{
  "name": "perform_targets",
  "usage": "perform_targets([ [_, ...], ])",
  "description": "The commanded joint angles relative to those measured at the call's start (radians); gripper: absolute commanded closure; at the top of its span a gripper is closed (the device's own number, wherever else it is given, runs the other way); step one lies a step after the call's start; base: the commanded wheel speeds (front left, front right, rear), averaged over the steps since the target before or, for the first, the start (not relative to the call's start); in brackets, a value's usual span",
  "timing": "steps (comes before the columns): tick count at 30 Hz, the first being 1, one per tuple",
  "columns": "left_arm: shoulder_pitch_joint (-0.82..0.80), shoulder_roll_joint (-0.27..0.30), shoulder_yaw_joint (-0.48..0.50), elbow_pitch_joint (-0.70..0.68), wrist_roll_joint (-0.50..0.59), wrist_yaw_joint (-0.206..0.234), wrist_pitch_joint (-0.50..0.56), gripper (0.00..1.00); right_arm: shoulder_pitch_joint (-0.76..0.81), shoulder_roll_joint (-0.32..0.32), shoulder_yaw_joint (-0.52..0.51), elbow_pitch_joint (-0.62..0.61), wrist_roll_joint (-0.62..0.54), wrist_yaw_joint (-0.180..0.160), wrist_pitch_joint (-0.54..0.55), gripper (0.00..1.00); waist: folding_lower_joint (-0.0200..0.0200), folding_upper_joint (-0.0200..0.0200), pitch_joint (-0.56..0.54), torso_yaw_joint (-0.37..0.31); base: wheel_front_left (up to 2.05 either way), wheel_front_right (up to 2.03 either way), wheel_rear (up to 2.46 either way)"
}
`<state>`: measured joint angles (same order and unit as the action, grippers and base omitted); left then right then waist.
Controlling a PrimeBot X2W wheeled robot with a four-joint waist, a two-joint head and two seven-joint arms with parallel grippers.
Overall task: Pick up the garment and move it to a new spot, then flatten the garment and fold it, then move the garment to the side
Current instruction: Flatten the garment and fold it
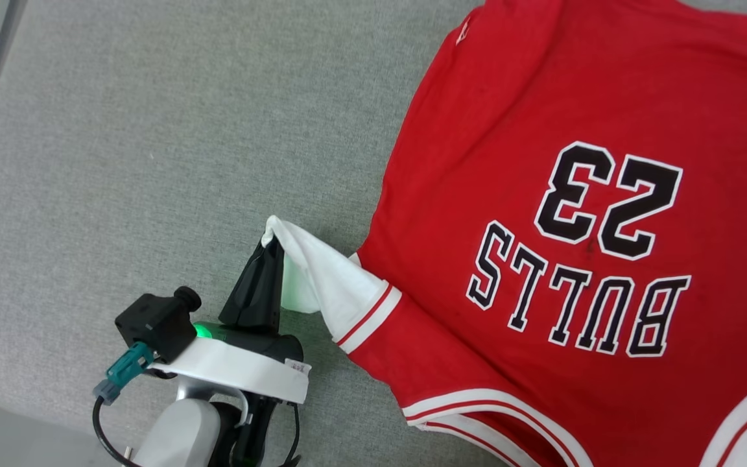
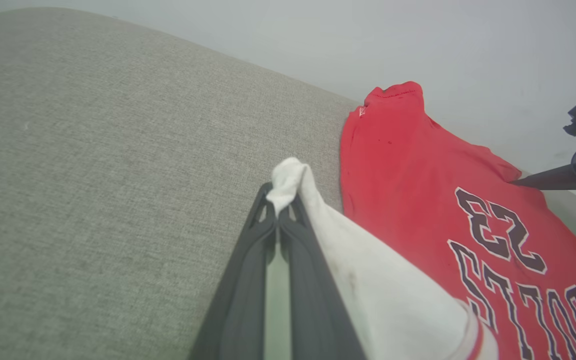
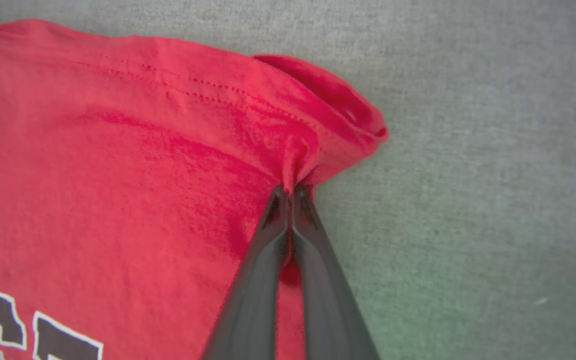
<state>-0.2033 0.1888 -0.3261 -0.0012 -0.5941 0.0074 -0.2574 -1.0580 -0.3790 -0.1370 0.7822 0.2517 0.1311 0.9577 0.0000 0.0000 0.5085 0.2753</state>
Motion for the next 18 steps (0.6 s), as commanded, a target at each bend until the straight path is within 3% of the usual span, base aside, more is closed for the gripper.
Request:
perform_targets([
  [1, 0.011, 0.005, 0.004, 0.009, -0.002, -0.003, -0.003, 1.0, 0.05, 0.0, 0.003, 0.006, -0.01, -0.001, 0.008, 1.0, 0.0, 0.0, -0.031, -0.006, 0.0, 0.0, 0.0],
  [12, 0.085, 0.036, 0.047, 0.063, -0.023, 0.032, 0.004, 1.0, 0.237, -0.061, 0.047, -0.202, 0.063, -0.001, -0.016, 1.0, 0.0, 0.0, -0.196, -0.061, 0.0, 0.0, 0.0],
  [18, 0.136, 0.062, 0.07, 0.082, -0.044, 0.055, 0.032, 1.0, 0.496, -0.076, 0.022, -0.384, 0.128, -0.001, -0.024, 1.0, 0.0, 0.0, -0.29, -0.108, 0.0, 0.0, 0.0],
])
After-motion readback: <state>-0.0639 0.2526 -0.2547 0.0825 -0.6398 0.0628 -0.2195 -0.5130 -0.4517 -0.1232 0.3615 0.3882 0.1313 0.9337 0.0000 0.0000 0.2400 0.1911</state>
